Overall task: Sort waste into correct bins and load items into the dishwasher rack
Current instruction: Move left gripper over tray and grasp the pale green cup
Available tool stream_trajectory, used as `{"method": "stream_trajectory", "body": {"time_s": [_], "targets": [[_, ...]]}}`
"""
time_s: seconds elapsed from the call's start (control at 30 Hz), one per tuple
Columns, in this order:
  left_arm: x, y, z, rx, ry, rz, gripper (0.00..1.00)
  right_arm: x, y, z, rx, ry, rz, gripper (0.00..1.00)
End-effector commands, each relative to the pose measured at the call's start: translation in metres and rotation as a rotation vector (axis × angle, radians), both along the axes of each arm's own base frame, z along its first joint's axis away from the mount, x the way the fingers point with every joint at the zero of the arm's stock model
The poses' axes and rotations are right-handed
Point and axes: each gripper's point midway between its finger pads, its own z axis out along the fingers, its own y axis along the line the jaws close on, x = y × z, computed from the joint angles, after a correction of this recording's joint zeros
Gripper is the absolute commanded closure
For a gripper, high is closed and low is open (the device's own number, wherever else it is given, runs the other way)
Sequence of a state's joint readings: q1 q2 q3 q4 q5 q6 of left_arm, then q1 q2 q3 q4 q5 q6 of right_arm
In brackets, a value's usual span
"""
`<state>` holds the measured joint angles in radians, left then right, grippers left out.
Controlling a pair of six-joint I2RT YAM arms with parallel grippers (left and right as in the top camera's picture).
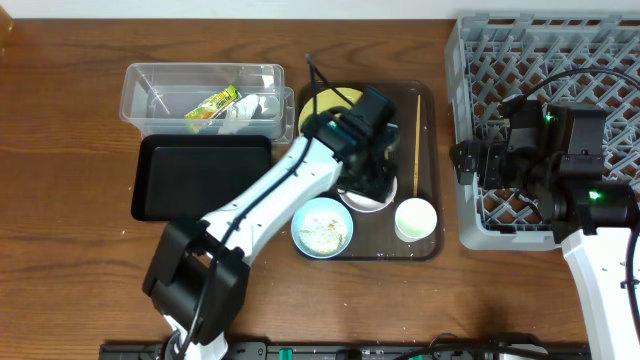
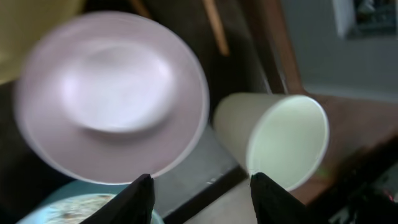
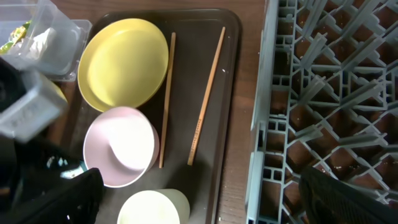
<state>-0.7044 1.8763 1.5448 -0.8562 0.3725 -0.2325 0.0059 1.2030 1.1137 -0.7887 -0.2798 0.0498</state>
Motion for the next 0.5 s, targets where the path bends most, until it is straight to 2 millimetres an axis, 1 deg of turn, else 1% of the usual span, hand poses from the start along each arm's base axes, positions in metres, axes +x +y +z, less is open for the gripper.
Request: {"method": "stream_trajectory", "body": {"time_s": [0.0, 0.07, 0.17, 0.33, 0.47], "targets": [[-0.02, -0.015, 0.001, -0.015, 0.024, -0.055, 0.47, 0.002, 0.002, 0.005, 0.008, -0.008, -0.007, 0.02], [-0.028, -0.021, -0.001, -0.008, 0.024, -0.076, 0.5, 0.002, 0.002, 0.005, 0.008, -0.008, -0.007, 0.02], [-0.032, -0.024, -0.01, 0.04, 0.015, -0.056, 0.53, 0.001, 0.002, 0.005, 0.008, -0.005, -0.006, 0.02], [-0.041, -0.036, -0.029, 0.069, 0.025, -0.081, 0.54, 0.0, 0.002, 0.004, 0.008, 0.001, -0.007, 0.02], [-0.042, -0.039, -0.043, 0.089, 0.038, -0.088, 0.55, -0.001, 0.002, 0.003, 0.008, 0.007, -0.006, 0.02]]}}
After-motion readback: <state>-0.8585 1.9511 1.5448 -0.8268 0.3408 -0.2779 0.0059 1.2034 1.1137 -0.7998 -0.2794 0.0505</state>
